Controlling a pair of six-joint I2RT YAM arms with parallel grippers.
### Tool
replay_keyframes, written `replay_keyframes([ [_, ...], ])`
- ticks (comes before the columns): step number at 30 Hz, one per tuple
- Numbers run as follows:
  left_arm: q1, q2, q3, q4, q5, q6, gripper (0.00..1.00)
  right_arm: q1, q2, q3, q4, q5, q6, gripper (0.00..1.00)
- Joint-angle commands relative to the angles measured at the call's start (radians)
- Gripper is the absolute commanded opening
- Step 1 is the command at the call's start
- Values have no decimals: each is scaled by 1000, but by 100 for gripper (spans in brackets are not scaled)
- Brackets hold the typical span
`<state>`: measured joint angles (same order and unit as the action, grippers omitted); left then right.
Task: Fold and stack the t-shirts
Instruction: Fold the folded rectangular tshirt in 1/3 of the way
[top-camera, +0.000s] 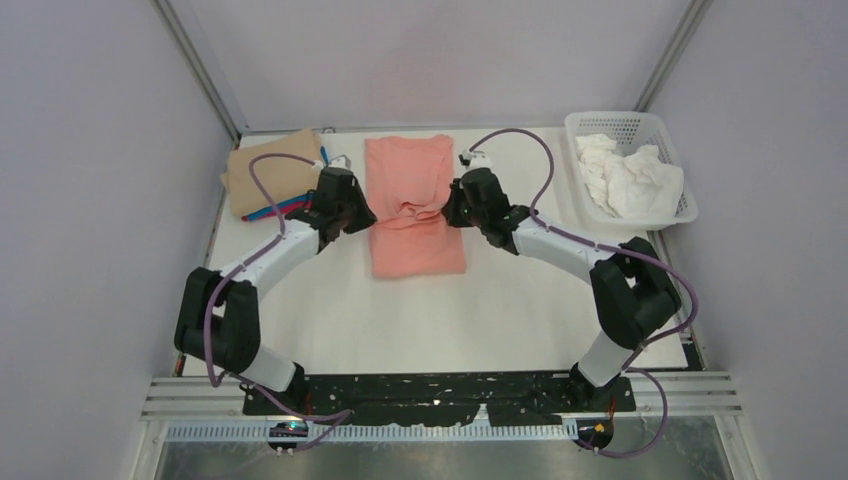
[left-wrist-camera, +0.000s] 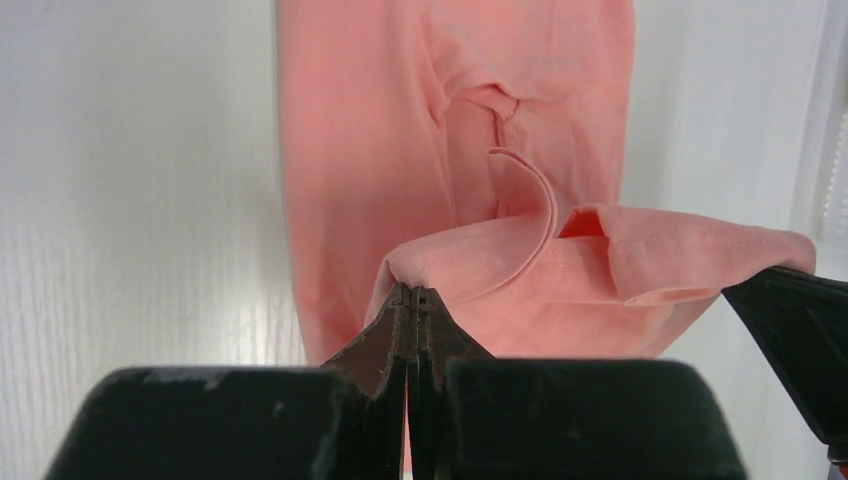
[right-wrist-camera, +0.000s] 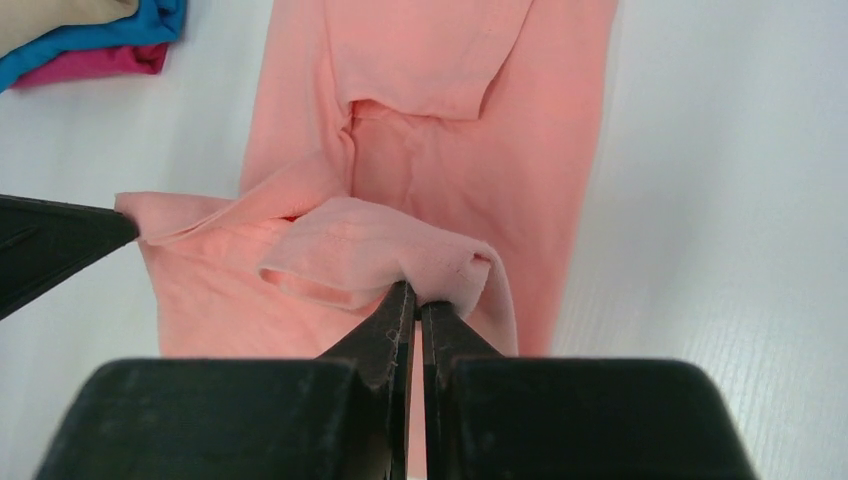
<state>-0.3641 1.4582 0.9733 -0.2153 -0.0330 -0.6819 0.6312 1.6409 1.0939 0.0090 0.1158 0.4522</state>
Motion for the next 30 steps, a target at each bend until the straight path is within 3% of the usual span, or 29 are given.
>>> replay_keyframes([
  [1, 34, 118, 117, 22, 104, 51, 0, -34, 57, 72, 66, -58, -14, 6],
  [14, 99, 361, 337, -51, 130, 87, 0, -106, 250, 193, 101, -154, 12, 6],
  [20, 108, 439, 413, -137, 148, 94, 0, -128, 318, 237, 95, -180, 20, 18],
  [23, 115, 445, 433, -178, 140, 89, 27, -135, 336, 264, 82, -195, 8, 36],
  [25, 118, 420, 427, -192, 126, 87, 53, -137, 329, 281, 58, -195, -17, 52],
  [26, 119, 401, 419, -197, 116, 83, 64, -137, 322, 283, 50, -187, -30, 66],
  [28, 119, 355, 397, -206, 103, 79, 88, -138, 294, 274, 38, -179, -48, 78],
  [29, 119, 327, 381, -209, 106, 76, 97, -137, 269, 255, 32, -171, -50, 81],
  [30, 119, 290, 352, -207, 114, 70, 99, -135, 255, 240, 33, -173, -53, 88],
])
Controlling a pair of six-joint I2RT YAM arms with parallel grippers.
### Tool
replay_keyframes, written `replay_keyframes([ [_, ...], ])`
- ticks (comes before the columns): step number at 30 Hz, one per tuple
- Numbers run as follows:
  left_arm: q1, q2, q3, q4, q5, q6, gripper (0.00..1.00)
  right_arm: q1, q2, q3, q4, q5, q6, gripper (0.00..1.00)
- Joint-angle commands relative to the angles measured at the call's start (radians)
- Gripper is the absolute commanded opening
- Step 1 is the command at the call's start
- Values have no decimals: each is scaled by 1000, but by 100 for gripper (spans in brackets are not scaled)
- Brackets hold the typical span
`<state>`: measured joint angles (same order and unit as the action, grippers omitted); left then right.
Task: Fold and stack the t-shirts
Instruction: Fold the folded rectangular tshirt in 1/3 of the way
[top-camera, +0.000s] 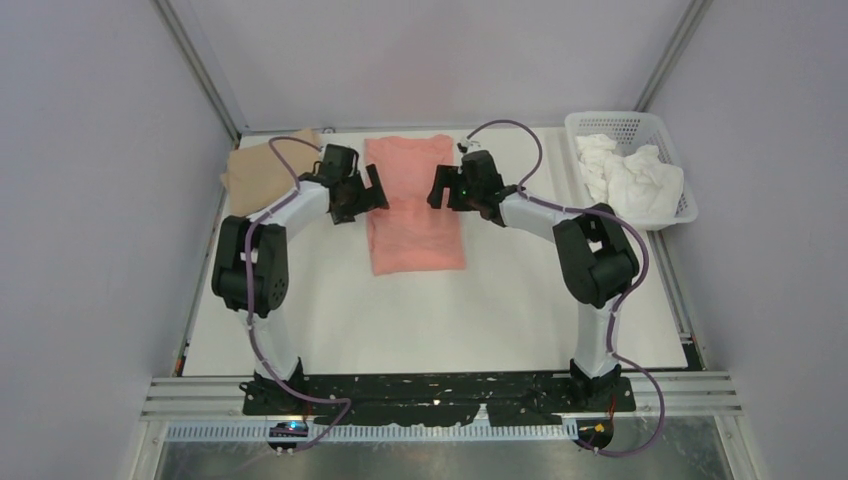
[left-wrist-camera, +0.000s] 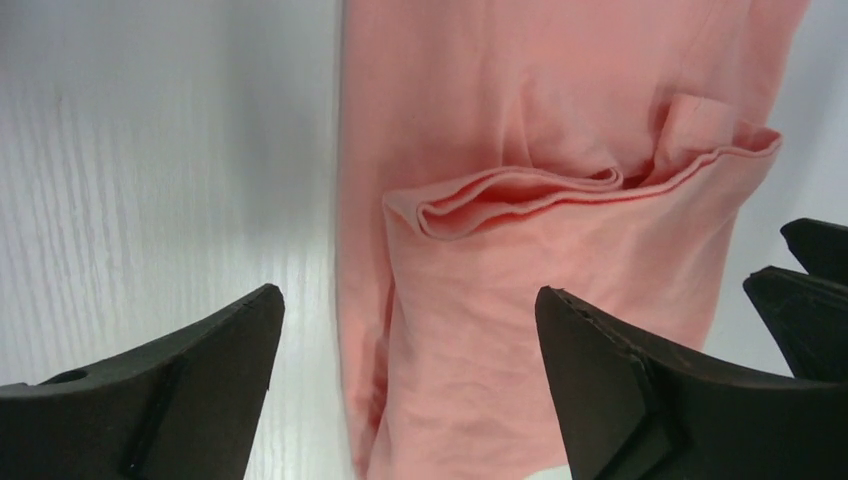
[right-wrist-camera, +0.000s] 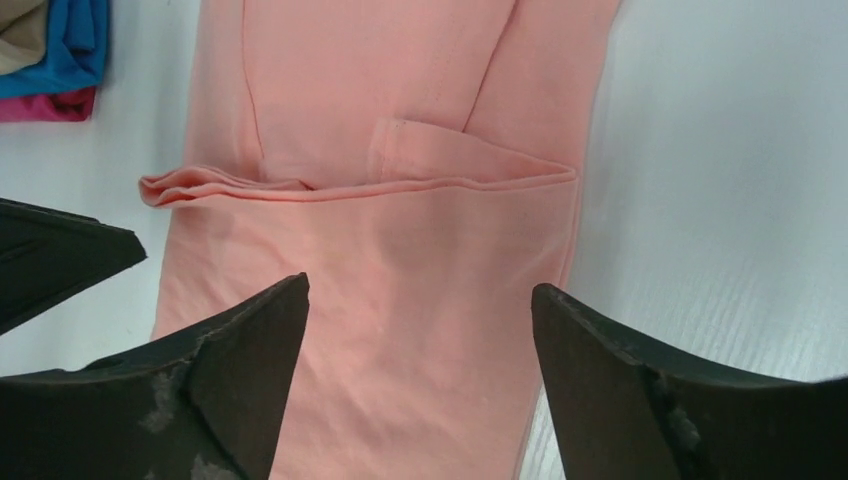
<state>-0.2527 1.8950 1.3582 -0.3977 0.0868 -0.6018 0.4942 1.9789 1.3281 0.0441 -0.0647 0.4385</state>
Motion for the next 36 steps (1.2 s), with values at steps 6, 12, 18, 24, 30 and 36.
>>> replay_keyframes([
  [6, -12, -234, -193, 156, 341, -69, 100, 10, -193, -183, 36, -66, 35, 95],
  [12, -100, -204, -246, 174, 391, -76, 100, 11, -284, -350, 45, -138, 147, 95],
  [18, -117, -207, -370, 168, 366, -83, 100, 13, -284, -436, 58, -194, 214, 99],
  [24, -134, -197, -446, 143, 301, -71, 100, 18, -294, -503, 43, -246, 241, 86],
  [30, -139, -224, -449, 105, 291, -55, 100, 18, -317, -532, 26, -253, 236, 79],
  [36, -160, -404, -465, 43, 171, -32, 100, 18, -361, -546, -36, -189, 199, 76],
])
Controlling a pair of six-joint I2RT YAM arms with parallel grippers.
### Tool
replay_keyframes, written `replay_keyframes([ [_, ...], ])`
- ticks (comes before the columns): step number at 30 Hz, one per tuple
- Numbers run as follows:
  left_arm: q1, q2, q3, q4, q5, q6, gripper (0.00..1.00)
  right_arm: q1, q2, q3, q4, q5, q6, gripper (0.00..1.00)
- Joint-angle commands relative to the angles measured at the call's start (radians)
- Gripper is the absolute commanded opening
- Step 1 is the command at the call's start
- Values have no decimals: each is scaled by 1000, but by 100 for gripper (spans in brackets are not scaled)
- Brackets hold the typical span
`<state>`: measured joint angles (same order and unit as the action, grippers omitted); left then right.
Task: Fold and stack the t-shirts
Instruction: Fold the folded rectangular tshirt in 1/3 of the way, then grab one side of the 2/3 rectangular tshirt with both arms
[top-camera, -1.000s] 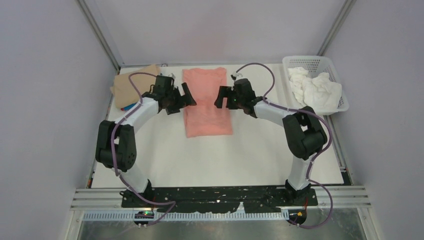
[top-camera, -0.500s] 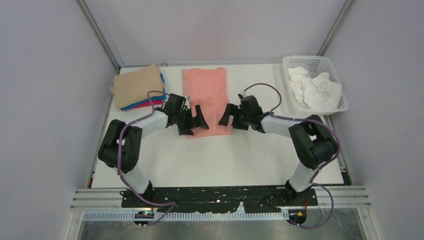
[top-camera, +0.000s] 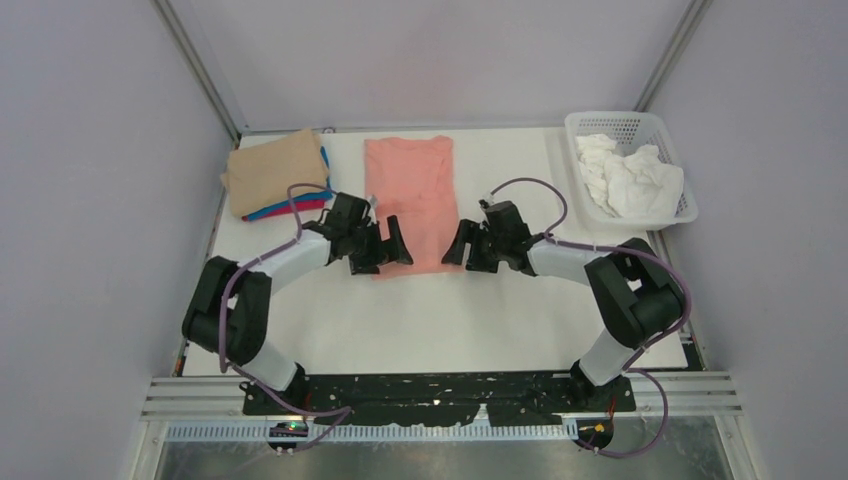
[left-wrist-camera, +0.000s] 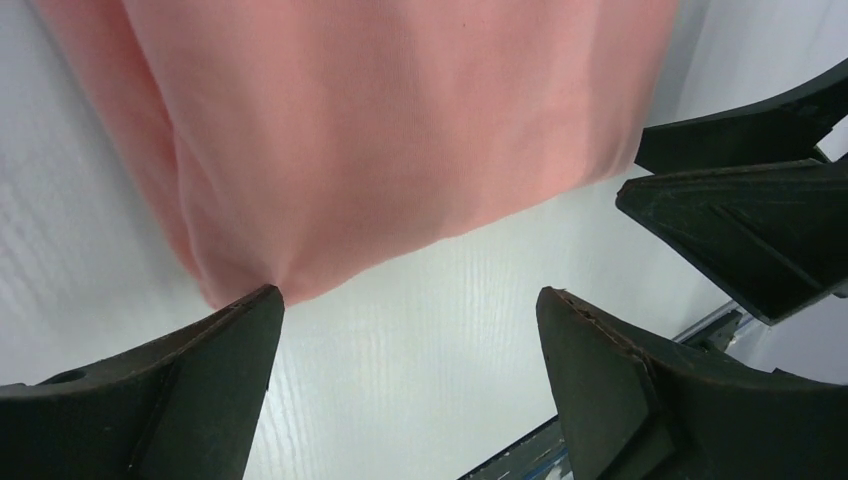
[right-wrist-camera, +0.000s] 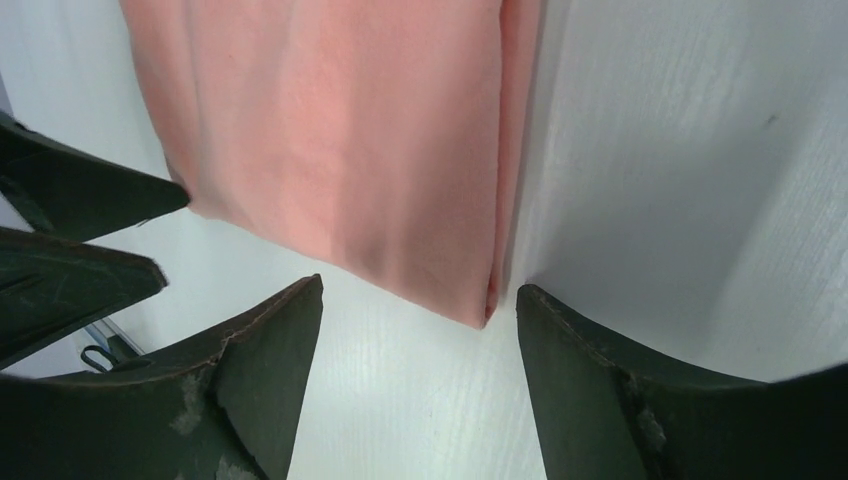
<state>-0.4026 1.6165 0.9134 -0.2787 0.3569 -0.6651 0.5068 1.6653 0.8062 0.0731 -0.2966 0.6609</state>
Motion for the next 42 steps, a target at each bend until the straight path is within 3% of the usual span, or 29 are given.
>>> replay_keyframes([
  [1, -10, -141, -27, -88, -118, 32, 100, 6, -49, -30, -66, 45, -25, 75],
  [8, -9, -171, -77, -137, -242, 16, 90, 21, -30, -47, -27, 15, -10, 60],
  [18, 10, 0, -21, -109, -219, 0, 46, 24, -14, -58, -26, 101, -16, 41],
  [25, 14, 58, 1, -111, -263, 4, 31, 24, 14, -52, 12, 105, -5, 36],
  [28, 16, 85, 21, -115, -252, 9, 0, 24, 20, -51, 18, 101, -10, 29],
  [35, 11, -14, -66, -81, -216, 21, 0, 32, -29, -75, 39, 42, -95, 9],
  [42, -75, -256, -269, -93, -227, 2, 0, 131, -216, -180, -95, -48, -168, 6],
])
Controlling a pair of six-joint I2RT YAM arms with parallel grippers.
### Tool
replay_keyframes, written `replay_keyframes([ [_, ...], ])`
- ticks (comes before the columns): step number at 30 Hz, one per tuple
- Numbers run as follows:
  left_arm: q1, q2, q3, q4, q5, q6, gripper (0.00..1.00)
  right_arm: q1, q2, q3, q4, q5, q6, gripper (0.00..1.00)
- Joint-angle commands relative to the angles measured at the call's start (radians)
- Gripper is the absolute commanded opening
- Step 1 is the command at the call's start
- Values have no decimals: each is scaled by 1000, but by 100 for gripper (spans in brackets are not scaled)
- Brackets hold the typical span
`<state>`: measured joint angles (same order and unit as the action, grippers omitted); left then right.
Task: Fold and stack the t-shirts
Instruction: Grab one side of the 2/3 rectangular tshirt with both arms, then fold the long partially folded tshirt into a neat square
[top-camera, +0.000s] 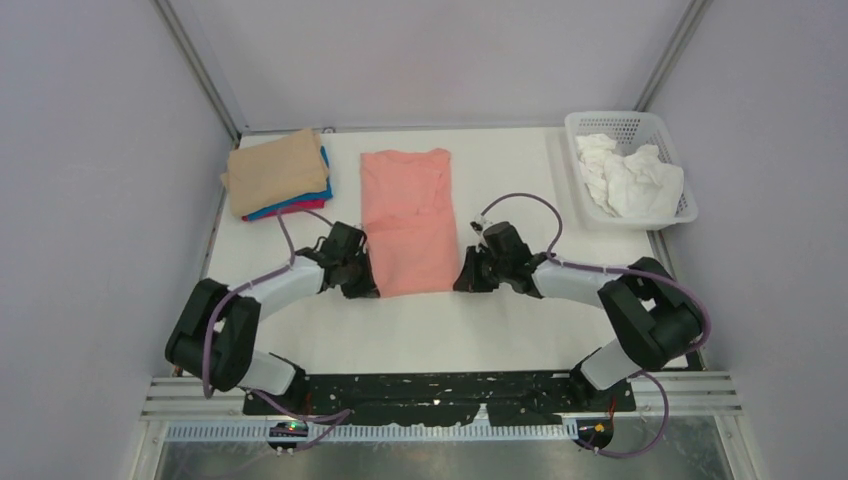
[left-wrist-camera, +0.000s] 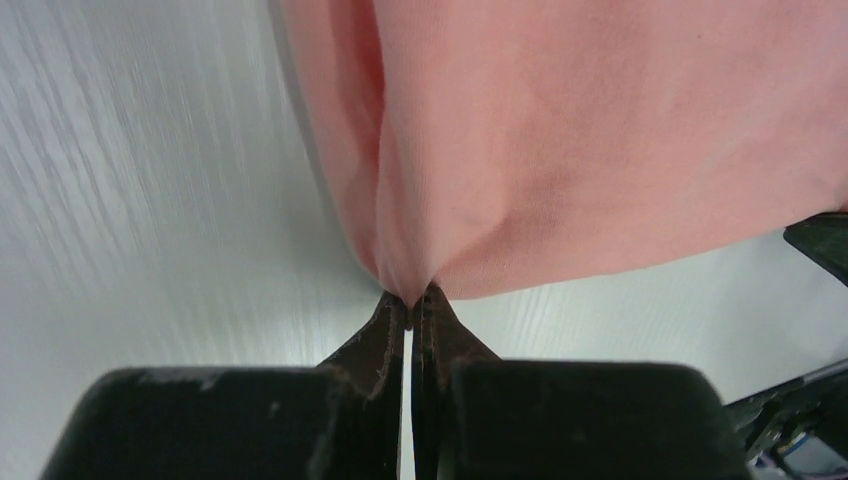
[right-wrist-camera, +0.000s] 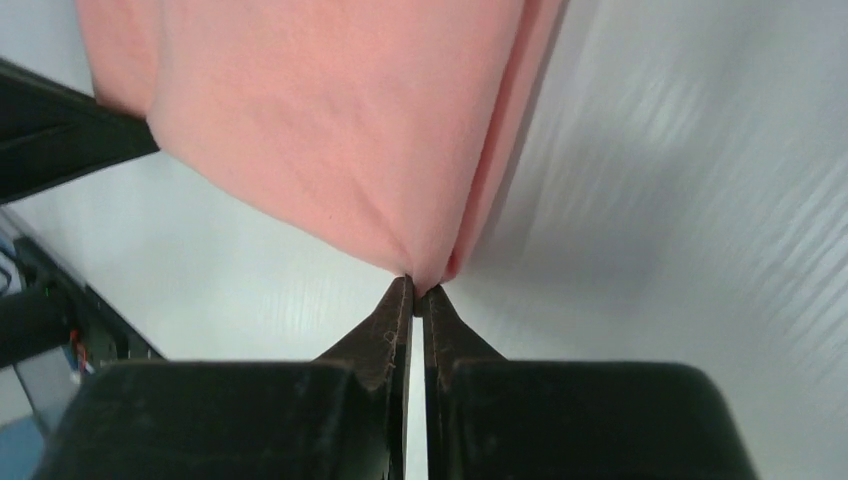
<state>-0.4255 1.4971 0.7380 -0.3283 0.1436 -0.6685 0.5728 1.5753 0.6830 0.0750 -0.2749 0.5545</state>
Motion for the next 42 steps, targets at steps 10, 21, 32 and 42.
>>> replay_keyframes([
  [10, -319, -696, -271, -259, -105, -132, 0, 278, -568, -191, -385, -68, 6, 6],
  [21, -373, -979, -127, -316, -281, -119, 0, 269, -828, -34, -569, 32, 24, 6],
  [32, -152, -509, 249, -165, -274, 78, 0, -99, -618, 164, -423, -30, -121, 6],
  [42, -3, -195, 422, -96, -157, 101, 0, -258, -382, 246, -292, -124, -117, 6],
])
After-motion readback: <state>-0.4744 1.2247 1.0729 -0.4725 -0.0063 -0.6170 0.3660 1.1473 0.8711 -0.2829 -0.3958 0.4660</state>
